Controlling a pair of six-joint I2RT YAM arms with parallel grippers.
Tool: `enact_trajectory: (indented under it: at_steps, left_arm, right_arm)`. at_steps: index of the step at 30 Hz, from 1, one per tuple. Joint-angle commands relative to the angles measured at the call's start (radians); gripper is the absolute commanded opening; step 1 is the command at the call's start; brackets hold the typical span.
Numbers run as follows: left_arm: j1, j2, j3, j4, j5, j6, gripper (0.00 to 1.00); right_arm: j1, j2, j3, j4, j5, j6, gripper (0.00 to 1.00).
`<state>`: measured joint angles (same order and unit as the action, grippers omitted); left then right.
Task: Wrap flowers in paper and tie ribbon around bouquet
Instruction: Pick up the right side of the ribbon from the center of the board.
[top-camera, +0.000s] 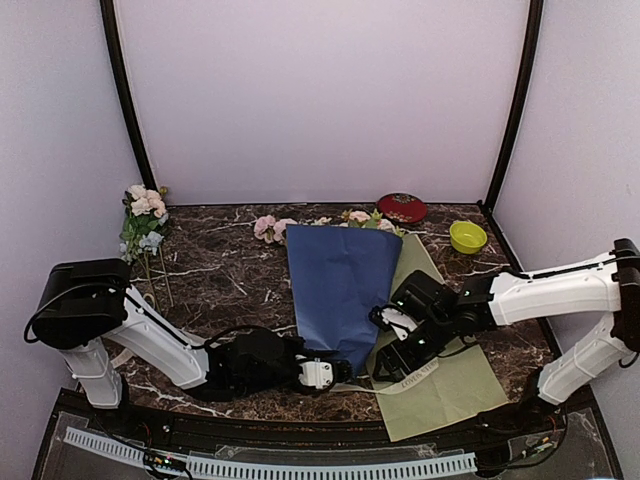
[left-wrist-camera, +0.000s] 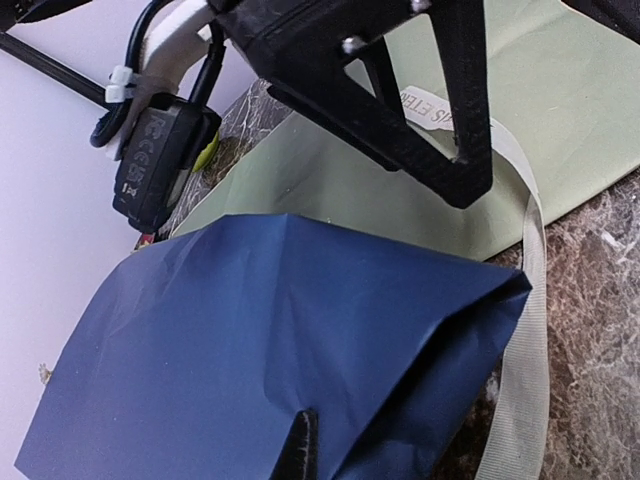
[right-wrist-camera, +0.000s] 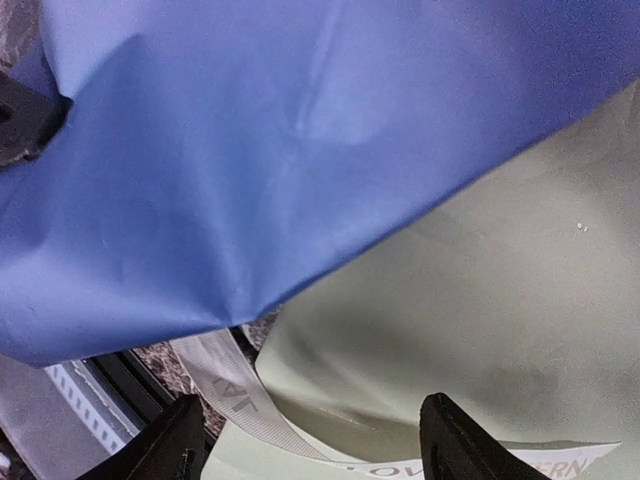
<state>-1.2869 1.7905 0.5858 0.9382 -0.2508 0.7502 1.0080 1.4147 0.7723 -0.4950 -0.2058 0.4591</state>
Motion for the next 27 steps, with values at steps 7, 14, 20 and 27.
enact_trajectory:
  at_steps: [7, 14, 20, 27]
  left_arm:
    - [0.023, -0.019, -0.029, -0.008, 0.021, -0.079, 0.00]
    - [0.035, -0.030, -0.039, -0.003, 0.023, -0.093, 0.00]
    - [0.040, -0.031, -0.042, -0.007, 0.019, -0.098, 0.00]
    - [0.042, -0.046, -0.046, -0.018, 0.020, -0.100, 0.00]
  right_arm:
    - [0.107, 0.019, -0.010, 0.036, 0.068, -0.092, 0.72]
    - [0.160, 0.095, 0.009, -0.008, 0.112, -0.115, 0.69]
    - [0.163, 0.100, 0.018, -0.040, 0.180, -0.094, 0.33]
    - [0.136, 0.058, 0.100, -0.032, 0.244, -0.059, 0.00]
